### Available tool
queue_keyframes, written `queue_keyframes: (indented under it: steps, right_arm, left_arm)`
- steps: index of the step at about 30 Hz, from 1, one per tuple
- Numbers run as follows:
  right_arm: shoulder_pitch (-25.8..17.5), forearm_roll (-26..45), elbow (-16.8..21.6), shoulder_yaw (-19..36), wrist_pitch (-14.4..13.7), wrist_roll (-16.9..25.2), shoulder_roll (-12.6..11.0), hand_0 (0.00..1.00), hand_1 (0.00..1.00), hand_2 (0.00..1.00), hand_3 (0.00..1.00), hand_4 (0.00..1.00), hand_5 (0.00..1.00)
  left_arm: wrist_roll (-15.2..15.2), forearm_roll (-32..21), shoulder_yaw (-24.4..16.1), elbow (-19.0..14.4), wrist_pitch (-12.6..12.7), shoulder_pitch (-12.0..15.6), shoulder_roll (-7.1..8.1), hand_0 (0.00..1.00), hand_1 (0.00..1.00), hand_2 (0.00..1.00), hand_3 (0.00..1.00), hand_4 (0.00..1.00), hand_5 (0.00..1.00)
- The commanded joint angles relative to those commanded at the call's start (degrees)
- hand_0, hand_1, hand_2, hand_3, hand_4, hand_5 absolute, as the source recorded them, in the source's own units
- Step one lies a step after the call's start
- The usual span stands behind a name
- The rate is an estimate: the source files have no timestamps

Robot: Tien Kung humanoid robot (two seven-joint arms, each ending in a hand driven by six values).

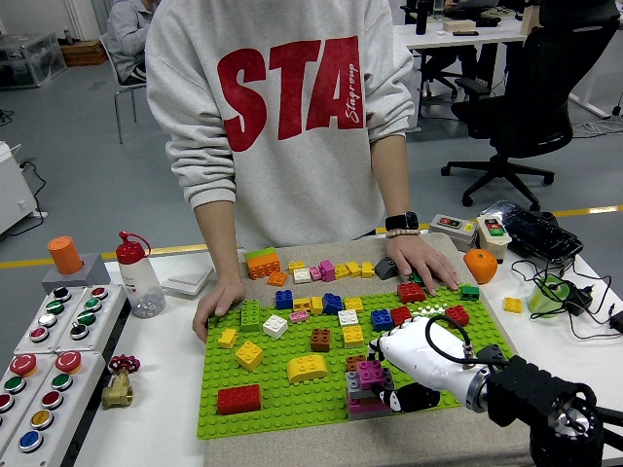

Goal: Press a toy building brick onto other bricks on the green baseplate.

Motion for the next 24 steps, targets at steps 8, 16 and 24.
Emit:
queue_keyframes:
  steps: [8, 16, 24]
  right_arm:
    - [0.29, -0.03, 0.10, -0.09, 0.28, 0.06, -0.15, 0.658, 0.610, 0.640, 0.686, 0.576, 0.395]
    - [0.34, -0.21, -0.06, 0.38, 0.85, 0.31, -0.25, 0.665, 0.625, 0.653, 0.699, 0.593, 0.410]
    - [0.29, -0.24, -0.14, 0.66, 1.30, 0.54, -0.30, 0.669, 0.636, 0.672, 0.718, 0.598, 0.407]
  left_arm:
    - [-0.16, -0.22, 0.10, 0.05, 0.03, -0.05, 0.04, 0.632, 0.595, 0.603, 0.395, 0.298, 0.938]
    - [-0.27, -0.41, 0.21, 0.10, 0.04, -0.27, 0.10, 0.632, 0.595, 0.604, 0.394, 0.298, 0.937]
    - [-0.30, -0.39, 0.20, 0.12, 0.03, -0.35, 0.09, 0.632, 0.595, 0.604, 0.394, 0.299, 0.936]
